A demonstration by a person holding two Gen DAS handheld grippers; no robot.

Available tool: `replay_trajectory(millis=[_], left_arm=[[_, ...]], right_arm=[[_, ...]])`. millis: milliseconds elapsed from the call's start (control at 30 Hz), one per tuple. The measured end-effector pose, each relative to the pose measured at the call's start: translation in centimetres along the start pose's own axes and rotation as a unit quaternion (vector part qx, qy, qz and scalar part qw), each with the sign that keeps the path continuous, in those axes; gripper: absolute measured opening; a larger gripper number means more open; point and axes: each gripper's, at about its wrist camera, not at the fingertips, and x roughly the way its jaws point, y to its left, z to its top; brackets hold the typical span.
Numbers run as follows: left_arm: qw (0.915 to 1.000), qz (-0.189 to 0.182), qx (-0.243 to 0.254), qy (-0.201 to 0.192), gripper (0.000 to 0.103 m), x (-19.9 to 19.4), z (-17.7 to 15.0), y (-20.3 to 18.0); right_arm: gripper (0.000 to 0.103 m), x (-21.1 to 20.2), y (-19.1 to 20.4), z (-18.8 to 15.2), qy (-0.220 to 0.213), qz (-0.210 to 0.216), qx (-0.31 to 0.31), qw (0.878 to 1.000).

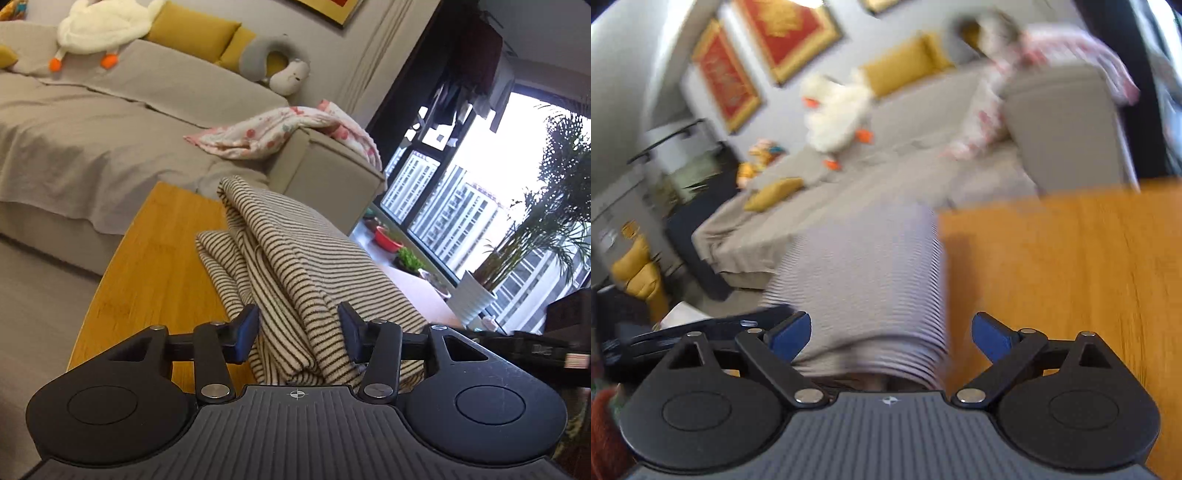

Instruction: Fold clothes

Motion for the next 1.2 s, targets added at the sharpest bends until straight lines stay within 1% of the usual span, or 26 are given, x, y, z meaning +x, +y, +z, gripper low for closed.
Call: replay_trajectory(millis=[33,67,100,200,233,300,400,467,533,633,667,700,767,800,867,900,933,967,1000,1067,1133,1167,1200], left_arm=[[1.0000,-0.001,0.000,0.000,0.052,0.0,-0.1,0.1],[1.0000,-0.002,0.000,0.000,0.052,0.1,-0.1,0.1],[1.0000,-0.001,0.000,0.000,0.052,0.1,-0.1,0.2],[1.0000,0.004,-0.002,-0.003,0.052,0.1,-0.1,0.3],[1.0000,0.004,-0.005,-0.003,0.052,0.1,0.0,0.5],[0.9999,-0.003,-0.016,0.000,0.052,0.3,0.0,0.9],[0.9999,-0.007,-0.011,0.004,0.055,0.6,-0.1,0.6],[1.0000,-0.005,-0.003,0.005,0.057,0.8,-0.2,0.3],[1.0000,-0.001,-0.002,0.004,0.060,0.8,-0.3,0.2],[0.9999,0.008,-0.005,-0.009,0.060,0.2,-0.1,0.1],[0.9995,0.020,0.007,-0.024,0.059,-0.4,0.1,-0.5],[0.9980,0.031,0.028,-0.047,0.056,-1.4,0.4,-1.5],[0.9940,0.016,0.060,-0.090,0.057,-3.2,1.2,-3.3],[0.9927,-0.006,0.067,-0.100,0.058,-3.7,1.8,-4.1],[0.9917,-0.050,0.075,-0.092,0.061,-3.3,2.9,-5.1],[0.9929,-0.047,0.075,-0.079,0.063,-2.2,2.9,-5.1],[0.9942,-0.042,0.074,-0.065,0.063,-1.1,2.9,-5.1],[0.9952,-0.037,0.074,-0.052,0.061,0.1,3.0,-5.0],[0.9973,-0.022,0.060,-0.035,0.058,1.4,2.6,-4.4],[0.9990,-0.015,0.037,-0.023,0.054,3.0,1.3,-2.7],[0.9975,-0.008,0.066,-0.024,0.047,3.0,1.0,-2.7],[0.9963,-0.005,0.081,-0.026,0.047,3.0,0.9,-2.7],[0.9962,-0.004,0.082,-0.028,0.047,3.1,0.7,-2.7]], right_arm=[[0.093,0.2,-0.8,0.0,0.004,-0.004,0.024,1.000],[0.088,0.5,-1.0,0.0,0.006,0.012,0.035,0.999],[0.071,0.9,-1.2,-0.1,0.008,0.028,0.045,0.999],[0.058,0.8,-1.0,-0.1,0.000,0.017,0.027,0.999],[0.057,0.7,-0.9,-0.1,-0.002,0.013,0.021,1.000],[0.057,0.6,-0.8,-0.1,-0.007,0.005,0.010,1.000],[0.057,0.5,-0.6,-0.1,-0.015,-0.006,-0.008,1.000],[0.061,0.4,-0.4,-0.2,-0.020,-0.014,-0.020,1.000],[0.069,0.4,-0.3,-0.2,-0.025,-0.022,-0.031,0.999],[0.074,0.3,0.0,-0.5,-0.030,-0.036,-0.045,0.998],[0.076,0.2,0.2,-0.6,-0.032,-0.042,-0.051,0.997],[0.076,0.2,0.4,-0.7,-0.034,-0.047,-0.057,0.997],[0.076,0.0,0.6,-0.9,-0.040,-0.055,-0.064,0.996],[0.076,-0.1,0.7,-0.9,-0.042,-0.056,-0.066,0.995],[0.076,-0.3,0.8,-1.0,-0.045,-0.059,-0.069,0.995],[0.076,-0.3,0.9,-1.1,-0.047,-0.060,-0.070,0.995],[0.077,-0.4,0.8,-1.1,-0.048,-0.061,-0.067,0.995],[0.077,-0.5,0.7,-1.1,-0.049,-0.062,-0.064,0.995],[0.077,-0.5,0.6,-1.1,-0.050,-0.063,-0.061,0.995],[0.079,-0.6,0.5,-1.2,-0.053,-0.065,-0.055,0.995],[0.082,-0.7,0.3,-1.2,-0.055,-0.067,-0.049,0.995],[0.084,-0.8,0.3,-1.2,-0.056,-0.068,-0.046,0.995],[0.087,-0.9,0.2,-1.2,-0.057,-0.069,-0.043,0.995]])
